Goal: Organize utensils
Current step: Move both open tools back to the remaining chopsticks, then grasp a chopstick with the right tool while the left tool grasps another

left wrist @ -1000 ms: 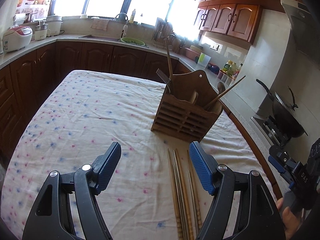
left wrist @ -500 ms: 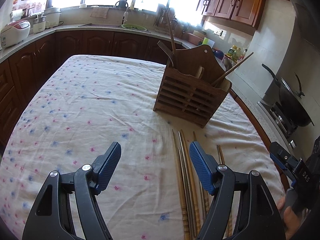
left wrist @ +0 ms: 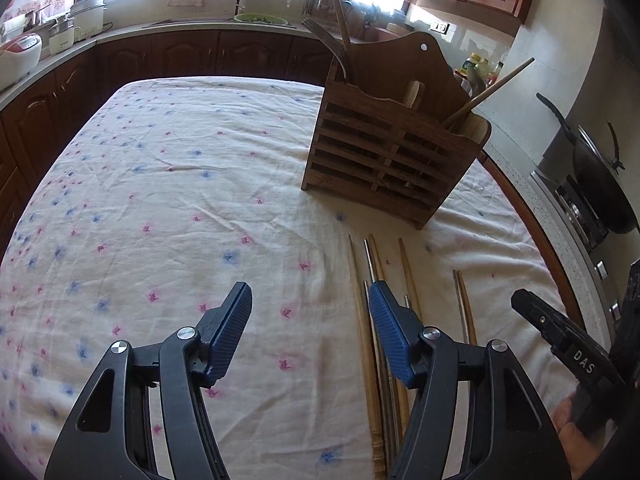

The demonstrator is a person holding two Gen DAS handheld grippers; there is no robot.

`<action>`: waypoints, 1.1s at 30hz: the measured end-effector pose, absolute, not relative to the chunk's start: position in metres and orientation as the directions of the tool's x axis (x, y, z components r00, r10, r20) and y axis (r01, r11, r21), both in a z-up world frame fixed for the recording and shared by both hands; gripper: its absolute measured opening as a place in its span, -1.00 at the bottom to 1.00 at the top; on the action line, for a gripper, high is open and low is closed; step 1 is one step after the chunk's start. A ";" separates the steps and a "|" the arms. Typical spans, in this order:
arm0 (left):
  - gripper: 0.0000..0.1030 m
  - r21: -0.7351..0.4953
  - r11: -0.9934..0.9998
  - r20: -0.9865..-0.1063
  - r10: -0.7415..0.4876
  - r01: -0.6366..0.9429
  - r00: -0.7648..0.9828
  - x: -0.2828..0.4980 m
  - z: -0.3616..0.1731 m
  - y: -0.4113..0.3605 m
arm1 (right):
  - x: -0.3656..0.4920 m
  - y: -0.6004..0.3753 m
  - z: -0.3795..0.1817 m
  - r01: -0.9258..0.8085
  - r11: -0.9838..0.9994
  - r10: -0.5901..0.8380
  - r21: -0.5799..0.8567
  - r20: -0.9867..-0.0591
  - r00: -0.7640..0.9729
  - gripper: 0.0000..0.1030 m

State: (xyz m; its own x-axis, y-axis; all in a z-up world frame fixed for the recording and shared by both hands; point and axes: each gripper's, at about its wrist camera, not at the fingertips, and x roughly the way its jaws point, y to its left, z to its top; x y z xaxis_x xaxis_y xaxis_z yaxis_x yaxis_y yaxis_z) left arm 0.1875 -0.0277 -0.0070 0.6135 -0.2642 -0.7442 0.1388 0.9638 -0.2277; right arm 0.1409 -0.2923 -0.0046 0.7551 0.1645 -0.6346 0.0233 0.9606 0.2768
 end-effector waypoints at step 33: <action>-0.88 -0.137 0.948 -0.826 -0.269 0.287 0.495 0.241 -0.041 -0.085 | 0.210 -0.266 -0.044 -0.001 0.987 0.123 0.158 -0.763 0.634 -0.82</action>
